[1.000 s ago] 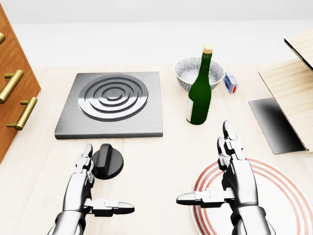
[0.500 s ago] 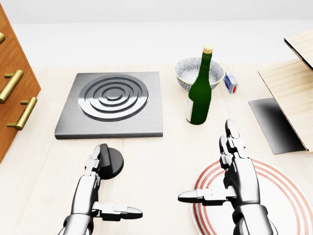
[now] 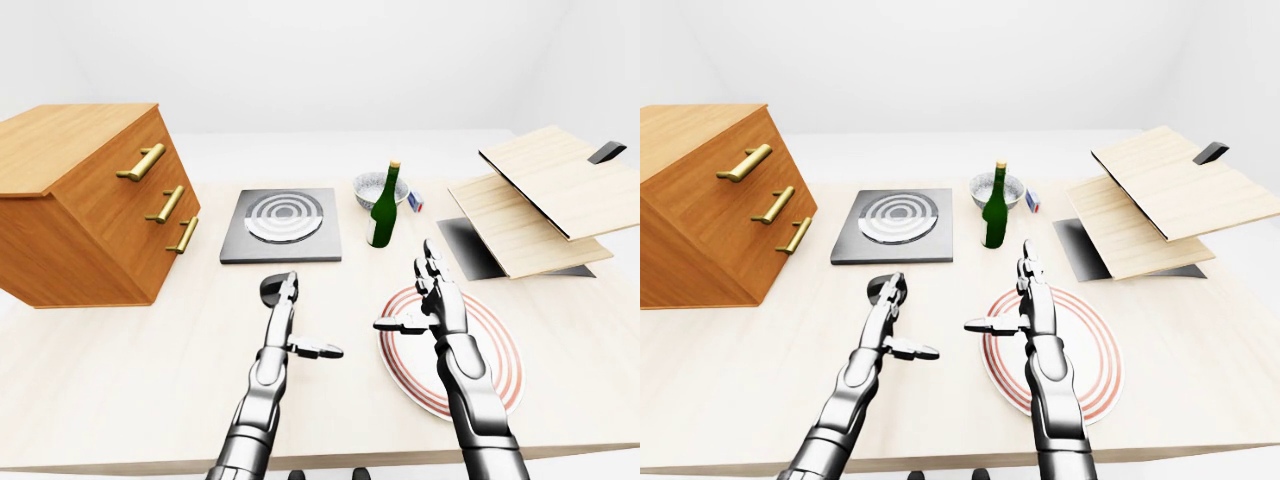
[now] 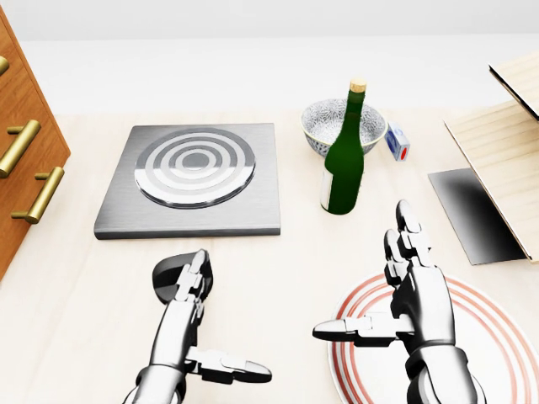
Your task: Turn on the stove.
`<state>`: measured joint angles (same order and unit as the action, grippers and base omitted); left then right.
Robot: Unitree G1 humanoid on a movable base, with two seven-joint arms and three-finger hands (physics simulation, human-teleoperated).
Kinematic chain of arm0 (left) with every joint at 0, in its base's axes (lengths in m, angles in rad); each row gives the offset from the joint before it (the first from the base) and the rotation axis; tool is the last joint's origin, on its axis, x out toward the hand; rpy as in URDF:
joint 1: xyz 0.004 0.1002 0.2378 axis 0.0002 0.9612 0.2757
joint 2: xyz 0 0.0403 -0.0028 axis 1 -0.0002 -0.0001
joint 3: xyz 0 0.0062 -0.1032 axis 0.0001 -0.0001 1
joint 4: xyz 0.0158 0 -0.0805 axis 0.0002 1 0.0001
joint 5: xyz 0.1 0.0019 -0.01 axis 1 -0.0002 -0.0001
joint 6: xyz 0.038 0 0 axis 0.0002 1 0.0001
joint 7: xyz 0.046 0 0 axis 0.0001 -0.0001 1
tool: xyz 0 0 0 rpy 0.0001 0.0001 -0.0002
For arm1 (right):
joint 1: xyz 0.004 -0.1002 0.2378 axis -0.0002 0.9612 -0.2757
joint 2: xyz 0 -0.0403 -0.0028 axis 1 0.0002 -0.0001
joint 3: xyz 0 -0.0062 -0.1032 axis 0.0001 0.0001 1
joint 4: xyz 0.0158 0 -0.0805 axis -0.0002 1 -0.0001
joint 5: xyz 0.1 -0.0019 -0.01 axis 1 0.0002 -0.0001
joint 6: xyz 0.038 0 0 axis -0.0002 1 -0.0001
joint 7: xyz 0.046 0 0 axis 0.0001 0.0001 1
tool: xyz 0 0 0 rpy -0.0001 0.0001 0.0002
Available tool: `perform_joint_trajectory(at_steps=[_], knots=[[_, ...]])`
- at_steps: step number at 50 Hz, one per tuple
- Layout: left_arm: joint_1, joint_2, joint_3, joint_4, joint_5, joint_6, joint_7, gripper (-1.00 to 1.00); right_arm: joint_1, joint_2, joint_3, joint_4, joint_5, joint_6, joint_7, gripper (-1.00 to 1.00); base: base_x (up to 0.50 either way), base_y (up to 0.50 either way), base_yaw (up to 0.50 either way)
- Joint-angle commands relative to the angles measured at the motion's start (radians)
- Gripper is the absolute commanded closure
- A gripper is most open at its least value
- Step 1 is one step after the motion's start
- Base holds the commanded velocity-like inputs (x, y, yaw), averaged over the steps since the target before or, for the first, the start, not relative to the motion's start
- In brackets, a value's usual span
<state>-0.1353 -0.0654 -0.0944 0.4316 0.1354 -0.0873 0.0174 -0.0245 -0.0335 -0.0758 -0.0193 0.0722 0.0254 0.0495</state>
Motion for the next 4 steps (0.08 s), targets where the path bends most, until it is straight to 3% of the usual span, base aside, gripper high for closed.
perform_joint_trajectory(at_steps=[1, 4], knots=[[-0.05, -0.029, -0.01, 0.001, -0.04, 0.0, -0.038, -1.0, -0.009, -0.001, -0.001, 0.013, 0.001, -0.001, -0.006, -1.0, 0.0, 0.0, 0.0], [-0.147, -0.033, 0.007, -0.017, -0.057, 0.086, -0.029, -1.0, -0.014, -0.003, -0.003, 0.018, 0.003, 0.0, -0.005, -1.0, 0.0, 0.0, 0.0]])
